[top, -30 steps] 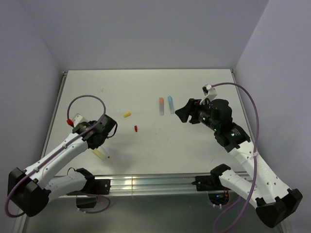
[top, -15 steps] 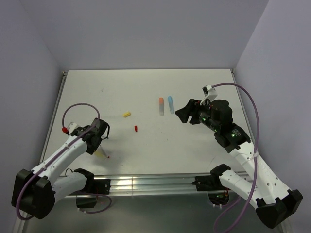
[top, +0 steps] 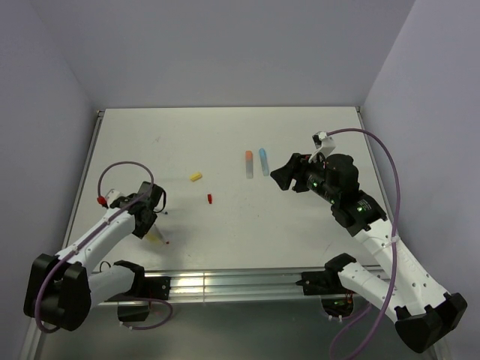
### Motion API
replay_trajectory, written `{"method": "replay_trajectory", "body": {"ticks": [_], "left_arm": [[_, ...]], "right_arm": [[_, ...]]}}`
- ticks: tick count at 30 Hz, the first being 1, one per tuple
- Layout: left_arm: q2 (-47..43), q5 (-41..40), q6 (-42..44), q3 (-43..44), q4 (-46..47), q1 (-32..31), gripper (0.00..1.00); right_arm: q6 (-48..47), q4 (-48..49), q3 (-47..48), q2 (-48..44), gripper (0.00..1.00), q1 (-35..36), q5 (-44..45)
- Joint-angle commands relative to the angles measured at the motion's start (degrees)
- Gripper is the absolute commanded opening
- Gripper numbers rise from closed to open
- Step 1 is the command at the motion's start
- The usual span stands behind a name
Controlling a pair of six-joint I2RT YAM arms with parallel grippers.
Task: Insert the pens into the pen caps
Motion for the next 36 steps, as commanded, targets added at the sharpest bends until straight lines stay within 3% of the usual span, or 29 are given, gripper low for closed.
{"method": "replay_trajectory", "body": {"ticks": [1,36], "left_arm": [[0.9,1.1,1.0,-1.1,1.7,0.5,0.44],[5.4,3.9,4.1,-2.4,5.6,2.5,0.42]], "right_arm": [[-1.0,2.1,-0.7,-0.8,0.73,-0.4,0.6],[-1.3,2.1,-0.9,-0.7,0.73,-0.4,1.8]]}}
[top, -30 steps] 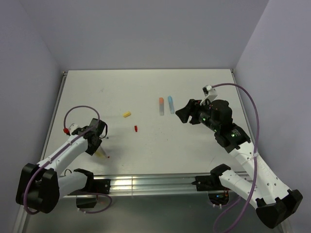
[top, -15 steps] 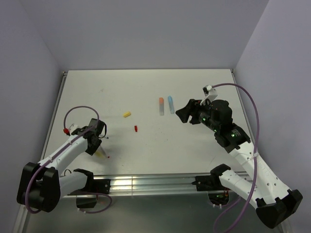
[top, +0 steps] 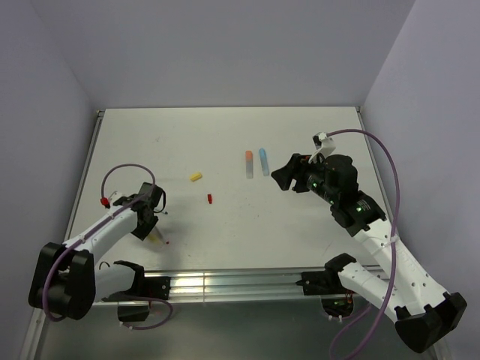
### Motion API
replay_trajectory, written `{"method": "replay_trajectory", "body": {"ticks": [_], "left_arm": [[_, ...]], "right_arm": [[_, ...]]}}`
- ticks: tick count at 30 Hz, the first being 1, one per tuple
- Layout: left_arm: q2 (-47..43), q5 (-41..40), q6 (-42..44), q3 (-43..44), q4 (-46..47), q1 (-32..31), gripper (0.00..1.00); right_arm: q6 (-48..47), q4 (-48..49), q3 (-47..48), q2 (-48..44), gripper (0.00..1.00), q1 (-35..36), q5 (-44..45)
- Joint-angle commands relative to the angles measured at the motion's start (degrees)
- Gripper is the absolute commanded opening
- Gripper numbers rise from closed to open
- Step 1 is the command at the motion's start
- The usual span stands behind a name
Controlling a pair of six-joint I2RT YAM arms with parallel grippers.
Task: Insert the pens into the pen caps
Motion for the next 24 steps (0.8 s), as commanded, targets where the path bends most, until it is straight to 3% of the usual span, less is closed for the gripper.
{"method": "replay_trajectory", "body": {"ticks": [1,8,21,24], "left_arm": [[1.7,1.1,0.9,0.0,1.4,0.3,0.41],[2.6,2.0,1.1,-0.5,2.3,0.3,0.38],[1.1,2.1,3.3,3.2,-1.1,0.3,0.00],[0.3,1.4,5.0,6.4,-3.6,0.3,0.00]], "right_arm": [[-1.2,2.1,-0.4,-0.7,0.73,-0.4,0.6],[-1.2,2.1,-0.4,-0.7,0.73,-0.4,0.5],[-1.3,1.9,-0.3,-0.4,0.73,-0.3,0.4],[-1.3,1.9,-0.4,-0.4,0.73,-0.3,0.5]]}}
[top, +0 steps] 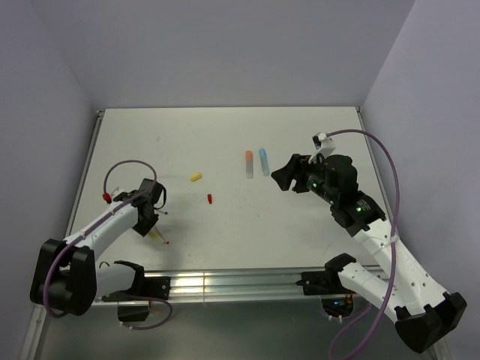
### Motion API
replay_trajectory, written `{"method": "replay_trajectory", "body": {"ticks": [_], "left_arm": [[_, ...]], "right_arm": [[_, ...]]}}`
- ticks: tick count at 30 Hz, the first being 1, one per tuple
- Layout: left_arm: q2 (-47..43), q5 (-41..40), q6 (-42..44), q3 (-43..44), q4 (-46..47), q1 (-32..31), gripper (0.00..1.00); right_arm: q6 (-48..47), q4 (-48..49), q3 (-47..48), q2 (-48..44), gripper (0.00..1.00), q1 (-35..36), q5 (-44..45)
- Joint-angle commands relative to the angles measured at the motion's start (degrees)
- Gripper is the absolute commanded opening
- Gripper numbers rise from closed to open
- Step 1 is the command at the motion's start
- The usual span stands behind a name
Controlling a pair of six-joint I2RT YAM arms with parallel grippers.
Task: Insert the pens into the pen caps
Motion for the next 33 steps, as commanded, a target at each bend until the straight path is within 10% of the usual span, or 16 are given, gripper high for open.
{"method": "replay_trajectory", "body": {"ticks": [1,16,33], "left_arm": [[-2.2,-0.3,2.8,5.8,-3.8,0.1,0.00],[-7.4,0.8,9.4,26.0,-6.9,-2.4,0.00],[12.9,-1.8,7.8,51.0,5.5,-27.6,0.00]], "right_arm": [[-1.1,1.9,0.0,-0.4,0.73,-0.3,0.5],[-1.1,6.0,-0.2,1.4,0.73,-0.3,-11.6],[1.9,19.1,4.1,12.0,0.73,7.5,-17.5]]}}
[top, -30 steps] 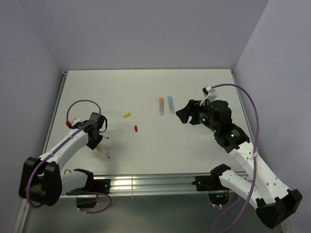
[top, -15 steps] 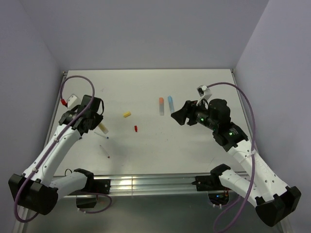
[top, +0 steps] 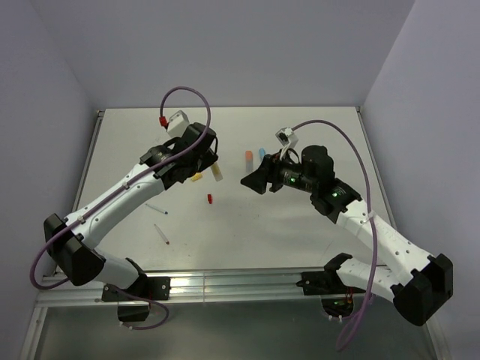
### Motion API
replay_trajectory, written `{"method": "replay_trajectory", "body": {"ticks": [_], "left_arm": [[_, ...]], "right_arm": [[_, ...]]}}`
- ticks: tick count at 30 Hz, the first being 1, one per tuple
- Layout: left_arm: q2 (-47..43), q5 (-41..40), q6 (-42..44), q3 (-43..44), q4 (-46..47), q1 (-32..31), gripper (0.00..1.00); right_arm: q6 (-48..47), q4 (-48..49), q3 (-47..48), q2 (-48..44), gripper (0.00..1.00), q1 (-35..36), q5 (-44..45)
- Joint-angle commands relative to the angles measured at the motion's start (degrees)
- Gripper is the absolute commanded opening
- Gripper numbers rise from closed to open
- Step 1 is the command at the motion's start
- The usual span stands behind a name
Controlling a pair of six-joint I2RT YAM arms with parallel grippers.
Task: Insert the pens into the pen caps
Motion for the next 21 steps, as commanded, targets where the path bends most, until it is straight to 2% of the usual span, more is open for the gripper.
{"method": "replay_trajectory", "body": {"ticks": [1,9,21], "left_arm": [[0.9,-0.6,0.4,4.3,4.5,-1.9,0.00],[3.7,0.3,0.0,6.5,7.6,-4.4,0.00],[8.1,1.1,-0.5,10.9,9.1,-7.7,0.00]], "right_arm": [[0.0,4.5,4.0,2.1,0.73,1.2,1.6],[0.2,6.2,6.4,7.7,0.72,1.6,4.2],[-0.9,5.1,7.6,10.0,0.70,1.8,6.6]]}}
